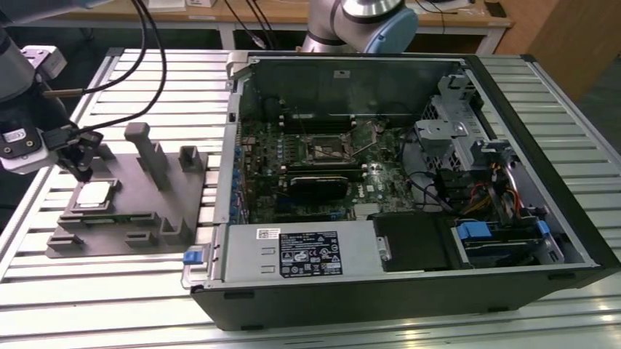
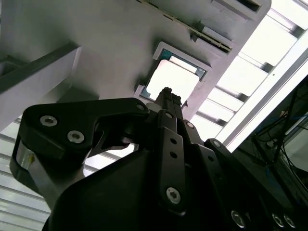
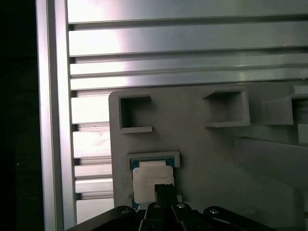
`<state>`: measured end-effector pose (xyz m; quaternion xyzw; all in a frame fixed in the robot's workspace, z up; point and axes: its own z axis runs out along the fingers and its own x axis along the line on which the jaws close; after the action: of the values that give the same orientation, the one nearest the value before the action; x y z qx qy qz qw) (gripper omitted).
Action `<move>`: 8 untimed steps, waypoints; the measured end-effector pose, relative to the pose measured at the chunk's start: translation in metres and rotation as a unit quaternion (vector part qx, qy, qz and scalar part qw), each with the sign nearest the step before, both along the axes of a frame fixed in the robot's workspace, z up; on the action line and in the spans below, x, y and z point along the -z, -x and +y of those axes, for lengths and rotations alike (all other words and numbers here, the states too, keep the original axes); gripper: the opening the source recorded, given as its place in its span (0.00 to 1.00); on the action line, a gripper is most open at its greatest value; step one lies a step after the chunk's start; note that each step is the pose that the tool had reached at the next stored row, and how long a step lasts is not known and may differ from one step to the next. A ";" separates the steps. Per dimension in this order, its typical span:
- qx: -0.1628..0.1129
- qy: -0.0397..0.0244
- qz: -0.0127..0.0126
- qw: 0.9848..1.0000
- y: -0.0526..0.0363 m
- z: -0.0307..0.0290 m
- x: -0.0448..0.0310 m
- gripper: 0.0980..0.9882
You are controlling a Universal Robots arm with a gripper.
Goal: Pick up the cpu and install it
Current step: 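Pick up the cpu and move it towards the insertion slot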
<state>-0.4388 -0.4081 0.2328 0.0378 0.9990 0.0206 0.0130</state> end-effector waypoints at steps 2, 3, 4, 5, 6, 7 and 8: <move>0.000 0.000 0.000 1.000 0.0000 -0.0012 0.0024 0.01; 0.000 0.000 0.000 1.000 0.0000 -0.0018 0.0034 0.01; 0.000 0.000 0.000 1.000 0.0000 -0.0023 0.0046 0.01; 0.000 0.000 0.000 1.000 0.0000 -0.0028 0.0058 0.01; 0.000 0.000 0.000 1.000 0.0000 -0.0033 0.0071 0.01; 0.000 0.000 0.000 1.000 0.0000 -0.0039 0.0086 0.01; 0.000 0.000 0.000 1.000 -0.0001 -0.0043 0.0103 0.01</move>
<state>-0.4387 -0.4125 0.2224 0.0379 0.9990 0.0206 0.0130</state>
